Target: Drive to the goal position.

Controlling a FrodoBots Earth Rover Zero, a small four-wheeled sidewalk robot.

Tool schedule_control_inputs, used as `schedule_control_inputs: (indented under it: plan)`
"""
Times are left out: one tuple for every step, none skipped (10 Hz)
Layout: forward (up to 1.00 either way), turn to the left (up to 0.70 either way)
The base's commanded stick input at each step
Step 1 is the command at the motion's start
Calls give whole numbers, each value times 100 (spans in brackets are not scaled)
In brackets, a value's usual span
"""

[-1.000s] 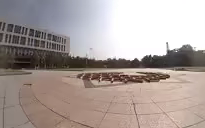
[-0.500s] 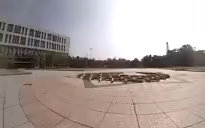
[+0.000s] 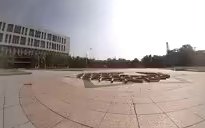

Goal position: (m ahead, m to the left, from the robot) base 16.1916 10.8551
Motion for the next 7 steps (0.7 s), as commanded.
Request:
schedule_control_inputs:
  plan:
    - [4,0]
    - [4,0]
    - [4,0]
    - [5,0]
    - [5,0]
    - [4,0]
    - [5,0]
